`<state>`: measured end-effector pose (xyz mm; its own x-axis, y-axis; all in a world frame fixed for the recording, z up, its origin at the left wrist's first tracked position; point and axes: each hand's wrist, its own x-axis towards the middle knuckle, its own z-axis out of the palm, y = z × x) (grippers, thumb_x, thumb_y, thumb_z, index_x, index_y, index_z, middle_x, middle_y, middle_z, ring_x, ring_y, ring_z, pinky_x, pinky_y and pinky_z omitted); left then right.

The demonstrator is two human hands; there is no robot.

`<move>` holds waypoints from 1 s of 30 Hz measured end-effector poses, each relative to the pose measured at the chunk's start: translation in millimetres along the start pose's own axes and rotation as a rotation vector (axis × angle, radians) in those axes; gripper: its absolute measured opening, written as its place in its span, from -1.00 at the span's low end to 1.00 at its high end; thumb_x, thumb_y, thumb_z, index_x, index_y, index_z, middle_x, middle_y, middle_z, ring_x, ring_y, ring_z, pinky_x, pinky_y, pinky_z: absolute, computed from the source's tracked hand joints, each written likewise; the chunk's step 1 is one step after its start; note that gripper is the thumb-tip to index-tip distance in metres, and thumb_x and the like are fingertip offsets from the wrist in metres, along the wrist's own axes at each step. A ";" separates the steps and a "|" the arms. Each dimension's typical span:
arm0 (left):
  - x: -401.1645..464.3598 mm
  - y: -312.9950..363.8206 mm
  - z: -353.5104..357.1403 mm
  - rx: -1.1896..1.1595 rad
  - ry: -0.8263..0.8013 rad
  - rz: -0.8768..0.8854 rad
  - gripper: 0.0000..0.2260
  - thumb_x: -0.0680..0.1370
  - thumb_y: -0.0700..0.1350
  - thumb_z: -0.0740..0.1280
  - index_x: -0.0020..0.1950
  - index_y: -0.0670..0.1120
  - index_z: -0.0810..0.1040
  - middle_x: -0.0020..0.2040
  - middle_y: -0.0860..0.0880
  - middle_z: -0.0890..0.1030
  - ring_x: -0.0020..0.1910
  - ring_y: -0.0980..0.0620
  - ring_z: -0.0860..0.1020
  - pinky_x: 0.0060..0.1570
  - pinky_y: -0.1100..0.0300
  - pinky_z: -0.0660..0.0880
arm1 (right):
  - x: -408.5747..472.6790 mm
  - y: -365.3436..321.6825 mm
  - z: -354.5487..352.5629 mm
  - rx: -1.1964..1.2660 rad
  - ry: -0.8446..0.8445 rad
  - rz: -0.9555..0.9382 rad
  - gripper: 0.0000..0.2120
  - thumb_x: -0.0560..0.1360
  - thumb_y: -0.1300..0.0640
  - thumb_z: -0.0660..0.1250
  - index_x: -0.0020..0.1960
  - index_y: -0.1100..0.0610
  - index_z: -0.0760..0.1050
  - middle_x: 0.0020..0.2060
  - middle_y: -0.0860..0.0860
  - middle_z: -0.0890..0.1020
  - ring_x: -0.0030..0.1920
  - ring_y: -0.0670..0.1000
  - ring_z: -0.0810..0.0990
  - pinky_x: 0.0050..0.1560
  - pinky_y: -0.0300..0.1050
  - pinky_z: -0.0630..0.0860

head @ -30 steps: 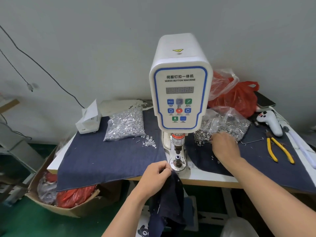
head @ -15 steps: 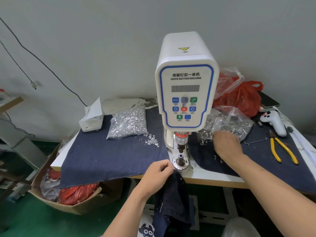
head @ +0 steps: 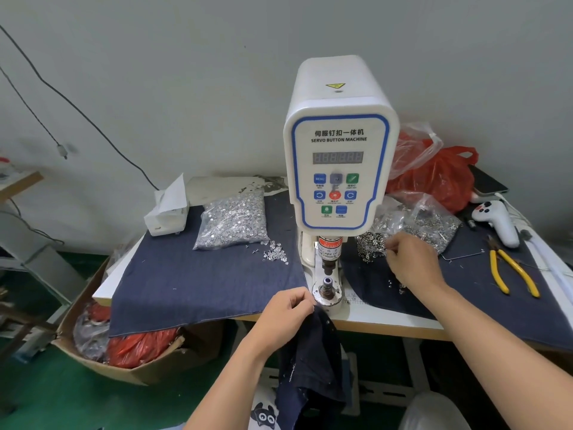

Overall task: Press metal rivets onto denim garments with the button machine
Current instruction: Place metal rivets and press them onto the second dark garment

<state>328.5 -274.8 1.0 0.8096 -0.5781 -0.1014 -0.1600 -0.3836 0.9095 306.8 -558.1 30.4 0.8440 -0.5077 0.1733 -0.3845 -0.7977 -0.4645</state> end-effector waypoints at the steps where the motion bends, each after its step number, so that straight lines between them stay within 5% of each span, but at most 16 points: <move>1: -0.1 0.2 -0.1 -0.002 0.002 0.002 -0.73 0.60 -0.16 0.25 -0.28 0.08 0.49 -0.30 0.14 0.51 -0.28 0.21 0.46 -0.22 0.43 0.38 | -2.1 -1.3 -0.8 0.053 -0.007 0.016 -0.86 0.59 0.24 0.37 0.10 0.13 0.67 0.00 0.06 0.72 0.10 0.18 0.66 0.15 0.04 0.53; 4: 0.1 0.0 0.0 -0.006 0.005 0.002 -0.73 0.61 -0.17 0.25 -0.27 0.07 0.48 -0.30 0.13 0.50 -0.27 0.19 0.45 -0.22 0.42 0.39 | -9.4 -3.4 -4.6 0.190 -0.065 0.067 -0.93 0.58 0.16 0.44 -0.08 0.06 0.66 -0.22 -0.06 0.67 -0.07 0.10 0.67 0.02 -0.04 0.54; 8: 0.8 -0.5 0.1 0.001 0.008 -0.004 -0.68 0.62 -0.19 0.25 -0.29 0.10 0.48 -0.32 0.16 0.50 -0.30 0.24 0.46 -0.24 0.46 0.38 | -26.5 -10.8 -6.7 0.504 -0.128 0.156 -0.92 0.58 0.13 0.45 -0.09 0.09 0.65 -0.28 0.06 0.71 -0.28 0.06 0.67 -0.11 -0.01 0.64; 12: 0.8 -0.7 0.8 0.001 0.011 -0.007 -0.70 0.63 -0.20 0.25 -0.27 0.07 0.49 -0.33 0.17 0.50 -0.31 0.25 0.46 -0.24 0.46 0.39 | -48.3 -29.5 -7.5 0.861 -0.249 0.315 -0.87 0.54 0.14 0.49 -0.09 0.20 0.65 -0.32 0.05 0.68 -0.41 -0.14 0.58 -0.35 -0.28 0.56; 19: -0.6 0.5 0.7 -0.014 0.009 0.008 -0.74 0.59 -0.15 0.25 -0.28 0.08 0.50 -0.32 0.14 0.51 -0.29 0.22 0.47 -0.24 0.42 0.39 | -74.6 -75.4 3.2 1.354 -0.552 0.694 -0.88 0.51 0.23 0.50 -0.13 0.29 0.65 -0.43 0.06 0.60 -0.52 -0.10 0.45 -0.53 -0.29 0.41; 30: -0.8 0.3 2.2 -0.047 0.011 0.032 -0.82 0.51 -0.03 0.24 -0.29 0.11 0.50 -0.30 0.14 0.51 -0.28 0.23 0.47 -0.22 0.43 0.39 | -78.1 -87.6 2.8 1.546 -0.579 0.837 -0.86 0.56 0.28 0.43 -0.13 0.35 0.62 -0.34 0.18 0.69 -0.49 -0.07 0.61 -0.52 -0.27 0.54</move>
<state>326.6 -276.1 0.4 0.8105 -0.5818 -0.0681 -0.1590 -0.3305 0.9303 275.6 -447.7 55.2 0.7721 -0.1380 -0.6203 -0.3572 0.7131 -0.6032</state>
